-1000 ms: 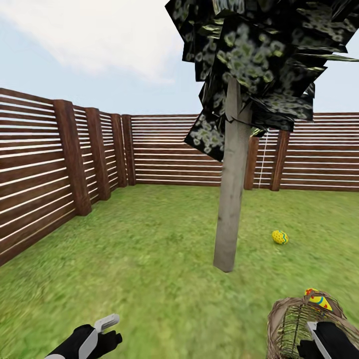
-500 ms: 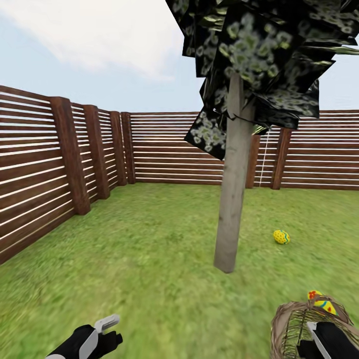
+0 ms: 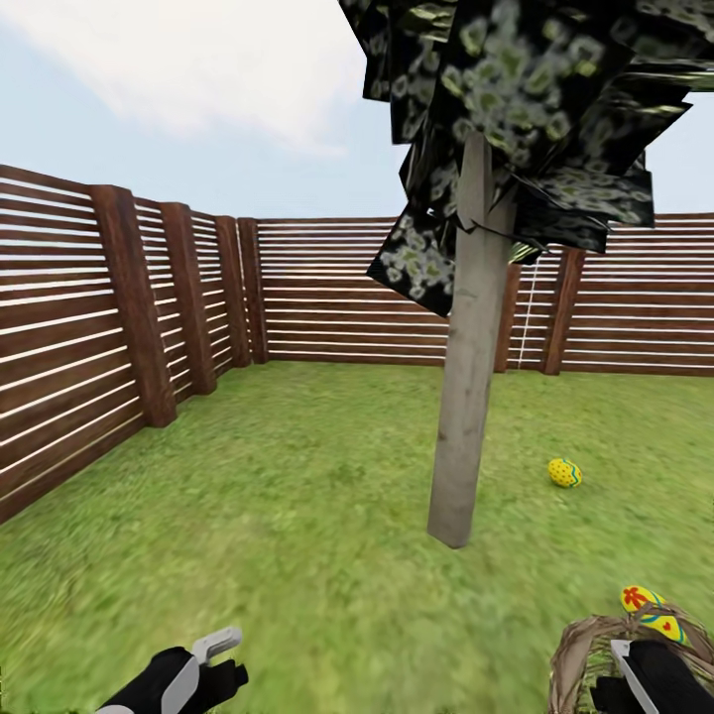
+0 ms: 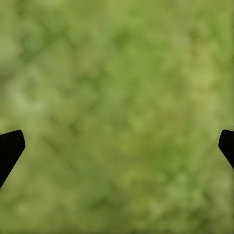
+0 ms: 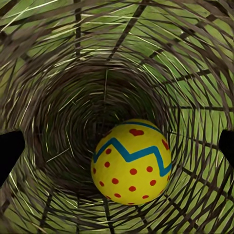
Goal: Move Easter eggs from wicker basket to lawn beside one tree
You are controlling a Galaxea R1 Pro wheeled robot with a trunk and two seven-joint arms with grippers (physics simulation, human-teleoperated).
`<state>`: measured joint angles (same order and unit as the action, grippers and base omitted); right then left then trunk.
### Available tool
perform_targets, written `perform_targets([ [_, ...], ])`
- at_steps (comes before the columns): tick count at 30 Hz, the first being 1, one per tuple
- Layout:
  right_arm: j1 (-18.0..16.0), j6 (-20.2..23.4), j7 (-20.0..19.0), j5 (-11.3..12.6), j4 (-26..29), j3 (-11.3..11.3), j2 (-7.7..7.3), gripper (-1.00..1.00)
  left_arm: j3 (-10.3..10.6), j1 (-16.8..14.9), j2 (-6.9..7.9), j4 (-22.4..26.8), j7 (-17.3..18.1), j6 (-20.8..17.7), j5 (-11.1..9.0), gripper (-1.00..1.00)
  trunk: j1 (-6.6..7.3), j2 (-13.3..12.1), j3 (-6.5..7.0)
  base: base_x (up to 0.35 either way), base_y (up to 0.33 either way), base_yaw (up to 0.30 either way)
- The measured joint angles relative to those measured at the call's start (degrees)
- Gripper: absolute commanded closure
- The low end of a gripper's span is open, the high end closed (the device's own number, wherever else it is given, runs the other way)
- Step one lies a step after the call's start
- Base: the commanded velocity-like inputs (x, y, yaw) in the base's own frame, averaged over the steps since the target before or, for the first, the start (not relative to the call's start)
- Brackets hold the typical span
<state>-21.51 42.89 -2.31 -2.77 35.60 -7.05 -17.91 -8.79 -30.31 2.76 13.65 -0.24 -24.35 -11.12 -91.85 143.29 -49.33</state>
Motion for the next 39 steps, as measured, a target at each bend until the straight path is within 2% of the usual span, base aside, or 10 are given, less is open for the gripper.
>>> perform_targets([
  [4,0.0,0.0,0.0,0.0,0.0,-0.3,-0.29,-1.00,0.0,0.0,-0.03,0.0,0.0,0.0,0.0,-1.00,-0.10,0.1,-0.89,0.000,0.000,0.000],
  [7,0.0,0.1,-0.1,0.0,0.0,-2.6,-1.49,-1.00,0.0,0.0,-0.03,-0.1,0.0,0.0,0.0,-1.00,-0.18,0.1,-1.55,0.000,0.000,0.000],
  [11,0.0,0.2,-0.1,0.0,0.0,-4.6,-2.10,-1.00,0.0,0.0,-0.03,-0.1,0.0,0.0,0.0,-1.00,-0.28,0.2,-2.44,0.000,0.000,0.000],
  [34,0.0,0.2,-0.1,0.0,0.1,-4.9,-2.15,-1.00,0.0,0.0,-0.03,-0.1,0.0,0.0,-0.1,-1.00,-0.88,0.5,-7.54,0.000,0.000,0.000],
  [37,0.0,0.2,-0.1,0.0,0.1,-4.8,-2.13,-1.00,-0.1,0.0,0.19,1.0,0.0,0.0,-0.1,-1.00,-0.95,0.5,-8.20,0.000,0.000,0.000],
  [39,0.0,0.2,-0.1,0.0,0.1,-4.8,-2.04,-1.00,-0.3,0.0,0.90,4.3,-0.2,0.5,-0.2,-1.00,-1.00,0.5,-8.64,0.000,0.000,0.000],
])
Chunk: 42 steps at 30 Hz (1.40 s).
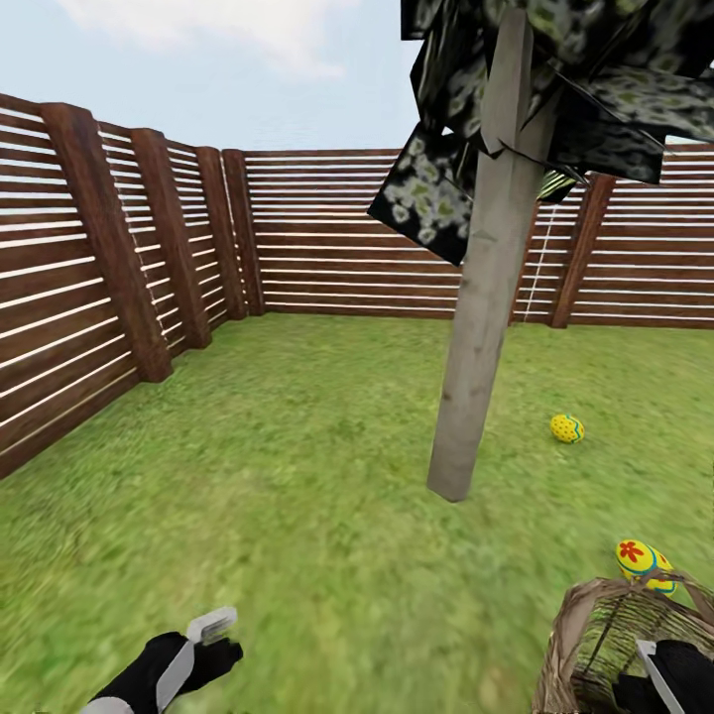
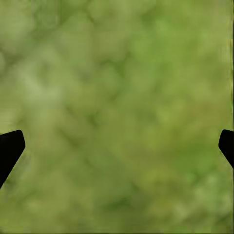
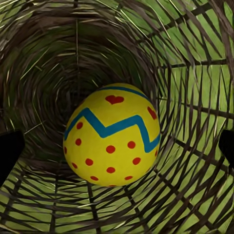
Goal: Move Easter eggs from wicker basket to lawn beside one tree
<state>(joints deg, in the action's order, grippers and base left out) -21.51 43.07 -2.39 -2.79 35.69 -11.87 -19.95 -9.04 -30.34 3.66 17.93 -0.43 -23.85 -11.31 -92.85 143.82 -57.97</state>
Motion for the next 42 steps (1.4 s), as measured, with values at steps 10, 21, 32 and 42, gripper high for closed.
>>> perform_targets([
  [10,0.0,0.0,0.0,-0.1,0.0,0.0,0.24,-1.00,-0.4,0.0,0.88,20.7,-0.6,1.5,-0.1,-1.00,-0.26,0.1,-2.22,0.000,0.000,0.000],
  [21,0.0,0.0,0.0,-0.1,0.1,-0.3,-0.07,-1.00,-0.4,0.0,-1.24,28.4,-0.7,1.8,-0.2,-1.00,-0.54,0.3,-4.66,0.000,0.000,0.000],
  [32,0.0,0.0,0.0,0.0,0.2,-0.3,-0.36,-1.00,-0.3,0.0,-1.45,30.5,-0.7,2.5,-0.7,-1.00,-0.83,0.4,-7.10,0.000,0.000,0.000],
  [42,0.0,0.1,0.1,-0.1,0.2,-0.3,-0.28,-1.00,-0.4,-0.3,-1.79,30.5,-3.6,2.9,-0.8,-1.00,-1.09,0.6,-9.32,0.000,0.000,0.000],
])
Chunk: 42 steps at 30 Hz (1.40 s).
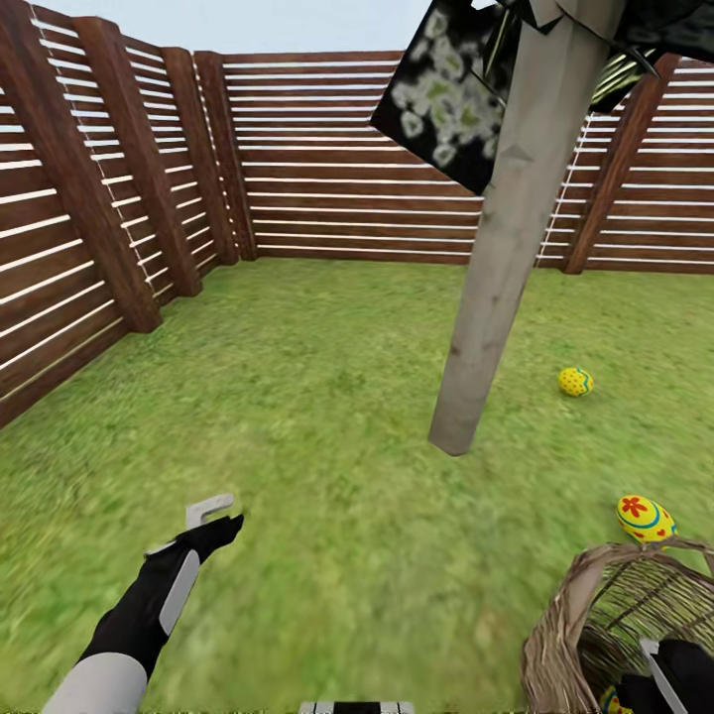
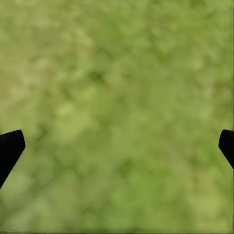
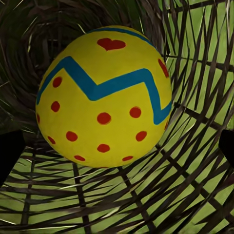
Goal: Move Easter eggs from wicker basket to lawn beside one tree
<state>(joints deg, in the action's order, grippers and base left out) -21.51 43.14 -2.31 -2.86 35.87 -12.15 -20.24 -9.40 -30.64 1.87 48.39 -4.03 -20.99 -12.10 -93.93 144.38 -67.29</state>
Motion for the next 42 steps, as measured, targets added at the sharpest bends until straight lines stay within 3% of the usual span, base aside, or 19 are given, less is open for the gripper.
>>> perform_targets([
  [2,0.0,0.0,0.0,0.0,0.0,0.0,-0.16,-1.00,0.0,-0.2,-1.23,-0.3,-0.2,0.2,0.0,-1.00,-0.05,0.0,-0.44,0.000,0.000,0.000],
  [8,0.0,-0.1,0.0,0.0,0.3,0.0,-0.36,-1.00,0.1,-0.4,-2.84,-0.6,-0.4,0.5,0.2,-1.00,-0.05,0.0,-0.45,0.000,0.000,0.000],
  [17,0.0,0.0,0.0,0.1,0.8,0.0,-0.47,-1.00,-2.0,-0.4,-2.90,-0.7,-0.3,0.7,0.1,-1.00,-0.02,0.0,-0.45,0.093,0.000,0.000],
  [35,0.0,0.0,0.0,0.1,0.8,0.0,-0.44,-1.00,-1.5,-0.4,-3.22,-2.6,-0.3,3.6,0.2,-1.00,-0.05,0.0,-0.45,0.125,0.000,0.000],
  [42,0.0,0.0,0.0,0.1,0.8,0.0,-0.44,-1.00,-1.7,-0.4,-3.23,-2.8,-0.3,3.6,0.1,-1.00,-0.23,0.1,-1.99,0.000,0.000,0.000],
])
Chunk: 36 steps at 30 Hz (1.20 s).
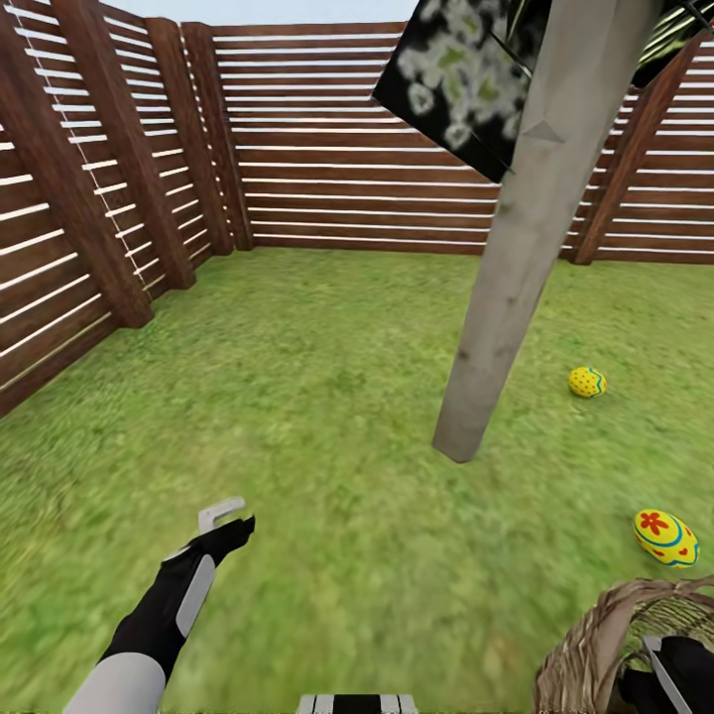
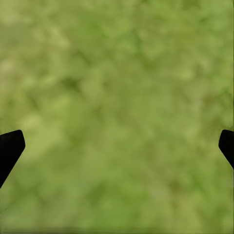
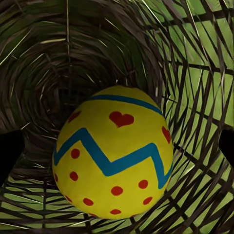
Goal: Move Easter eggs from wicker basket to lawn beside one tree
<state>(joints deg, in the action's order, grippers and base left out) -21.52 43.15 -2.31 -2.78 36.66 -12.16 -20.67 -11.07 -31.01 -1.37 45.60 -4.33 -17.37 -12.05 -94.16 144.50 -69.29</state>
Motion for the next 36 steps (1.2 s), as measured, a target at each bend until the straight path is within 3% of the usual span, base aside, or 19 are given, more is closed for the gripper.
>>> perform_targets([
  [26,0.0,-0.1,0.0,0.0,0.1,0.0,-0.11,-1.00,0.1,0.0,-0.08,-2.2,0.0,0.0,0.1,-1.00,-0.67,0.4,-5.76,0.000,0.000,0.000],
  [36,0.0,-0.1,0.0,-0.1,0.0,0.0,-0.09,-1.00,0.1,0.0,-0.75,-2.2,0.0,0.0,0.1,-1.00,-0.93,0.5,-7.98,0.000,0.000,0.000],
])
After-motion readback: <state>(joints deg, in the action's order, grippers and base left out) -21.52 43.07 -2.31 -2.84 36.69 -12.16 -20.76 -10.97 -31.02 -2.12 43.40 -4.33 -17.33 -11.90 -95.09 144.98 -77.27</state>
